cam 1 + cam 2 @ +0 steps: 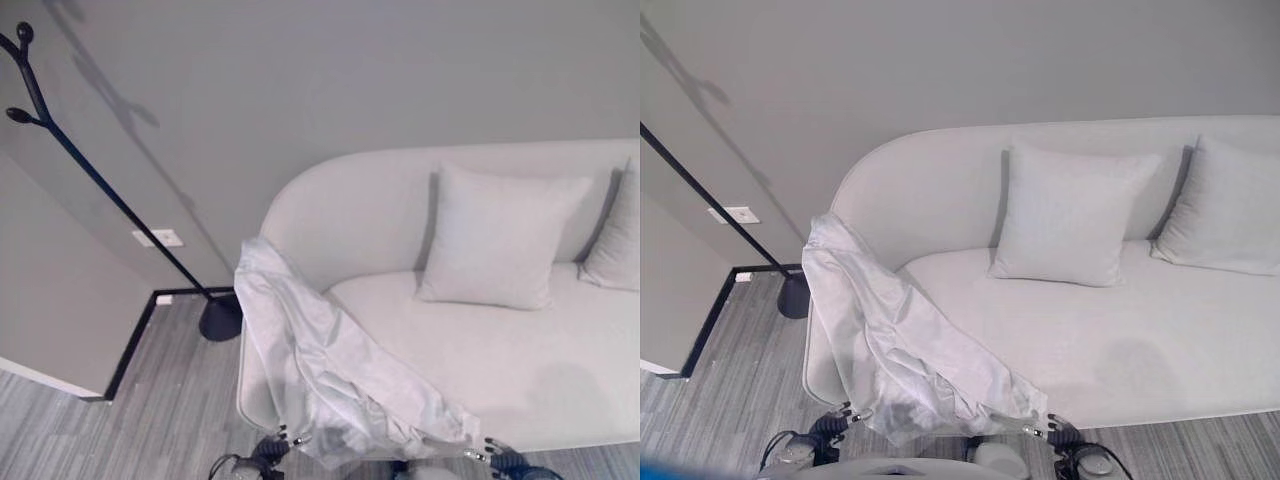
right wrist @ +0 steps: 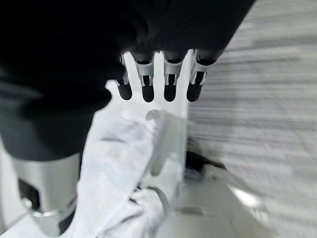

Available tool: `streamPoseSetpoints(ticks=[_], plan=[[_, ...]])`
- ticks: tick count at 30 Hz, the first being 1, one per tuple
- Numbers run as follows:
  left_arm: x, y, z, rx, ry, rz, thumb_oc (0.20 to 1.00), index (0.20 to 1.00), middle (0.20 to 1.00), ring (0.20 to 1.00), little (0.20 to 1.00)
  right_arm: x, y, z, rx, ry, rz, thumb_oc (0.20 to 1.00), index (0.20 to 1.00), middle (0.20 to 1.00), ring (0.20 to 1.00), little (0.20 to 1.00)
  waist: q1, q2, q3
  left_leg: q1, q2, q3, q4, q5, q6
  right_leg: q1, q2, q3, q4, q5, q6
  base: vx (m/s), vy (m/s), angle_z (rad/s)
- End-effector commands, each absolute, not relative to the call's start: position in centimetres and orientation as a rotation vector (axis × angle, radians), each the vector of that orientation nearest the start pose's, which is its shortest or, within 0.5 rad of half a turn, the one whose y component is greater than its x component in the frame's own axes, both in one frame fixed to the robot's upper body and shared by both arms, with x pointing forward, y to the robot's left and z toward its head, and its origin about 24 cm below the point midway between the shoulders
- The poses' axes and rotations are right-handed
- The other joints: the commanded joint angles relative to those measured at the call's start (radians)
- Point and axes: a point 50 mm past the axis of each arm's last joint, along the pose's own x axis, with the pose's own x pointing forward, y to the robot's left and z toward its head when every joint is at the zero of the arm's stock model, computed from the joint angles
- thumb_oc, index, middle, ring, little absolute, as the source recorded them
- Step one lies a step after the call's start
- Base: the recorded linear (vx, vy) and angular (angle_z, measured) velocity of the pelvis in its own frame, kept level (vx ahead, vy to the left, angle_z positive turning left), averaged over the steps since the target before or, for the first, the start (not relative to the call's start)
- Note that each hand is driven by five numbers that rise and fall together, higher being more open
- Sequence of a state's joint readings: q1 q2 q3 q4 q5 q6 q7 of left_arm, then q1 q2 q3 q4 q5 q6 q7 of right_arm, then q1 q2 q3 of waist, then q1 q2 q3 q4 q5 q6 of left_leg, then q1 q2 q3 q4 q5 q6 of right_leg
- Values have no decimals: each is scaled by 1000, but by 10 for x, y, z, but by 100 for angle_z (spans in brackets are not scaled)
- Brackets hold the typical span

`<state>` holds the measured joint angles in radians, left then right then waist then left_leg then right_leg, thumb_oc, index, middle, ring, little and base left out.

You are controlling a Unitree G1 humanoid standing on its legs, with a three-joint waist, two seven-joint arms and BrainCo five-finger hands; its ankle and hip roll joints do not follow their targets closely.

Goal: Hang the clothes on the sofa on the clothes rack.

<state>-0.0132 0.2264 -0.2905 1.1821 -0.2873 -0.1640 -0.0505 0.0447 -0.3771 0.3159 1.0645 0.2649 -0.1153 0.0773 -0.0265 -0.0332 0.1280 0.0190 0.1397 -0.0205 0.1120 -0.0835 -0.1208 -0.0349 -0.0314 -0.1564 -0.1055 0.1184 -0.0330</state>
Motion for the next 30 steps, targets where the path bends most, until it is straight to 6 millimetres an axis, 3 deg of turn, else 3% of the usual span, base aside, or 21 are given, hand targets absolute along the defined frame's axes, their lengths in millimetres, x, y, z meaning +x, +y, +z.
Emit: streamPoseSetpoints(ticks=[1,6,10,13,18,27,30], plan=[[127,213,-150,153,977,-32,1000,1000,1000,1000,1000,139,-261,-125,-286,894,26,1000,1000,1000,1000,1000,-8,22,0,-8,32,27,-153,139,6,99,-47,50,18,-110,137,10,167,-16],[123,223,-149,166,979,-12,1000,1000,1000,1000,1000,149,-255,-114,-329,814,84,1000,1000,1000,1000,1000,-6,27,-43,46,13,68,-199,116,7,98,-83,66,18,-90,161,59,171,-34],[125,242,-142,178,945,51,1000,1000,1000,1000,1000,174,-255,-89,-451,662,147,1000,1000,1000,1000,1000,12,4,-44,76,-21,103,-199,84,30,97,-129,74,18,-65,187,40,153,-28],[127,247,-138,161,917,82,1000,1000,1000,1000,1000,183,-255,-81,-511,620,171,1000,1000,1000,1000,1000,27,-6,-41,77,-36,107,-199,76,41,91,-147,74,18,-54,200,18,102,-3],[125,253,-136,155,906,109,1000,1000,1000,1000,1000,202,-248,-64,-546,519,194,1000,1000,1000,1000,1000,50,-23,-32,67,-57,94,-199,71,54,88,-170,60,18,-46,214,10,68,5],[115,260,-138,166,940,143,1000,1000,1000,1000,1000,258,-230,-20,-652,291,220,1000,1000,1000,1000,1000,120,-56,16,6,-80,43,-199,86,69,60,-196,17,18,-31,227,-27,31,19],[120,260,-136,171,923,140,1000,1000,1000,1000,1000,278,-219,-7,-697,224,242,1000,1000,1000,1000,1000,152,-70,40,-19,-87,22,-199,93,72,50,-200,-3,18,-26,230,-53,-9,26]])
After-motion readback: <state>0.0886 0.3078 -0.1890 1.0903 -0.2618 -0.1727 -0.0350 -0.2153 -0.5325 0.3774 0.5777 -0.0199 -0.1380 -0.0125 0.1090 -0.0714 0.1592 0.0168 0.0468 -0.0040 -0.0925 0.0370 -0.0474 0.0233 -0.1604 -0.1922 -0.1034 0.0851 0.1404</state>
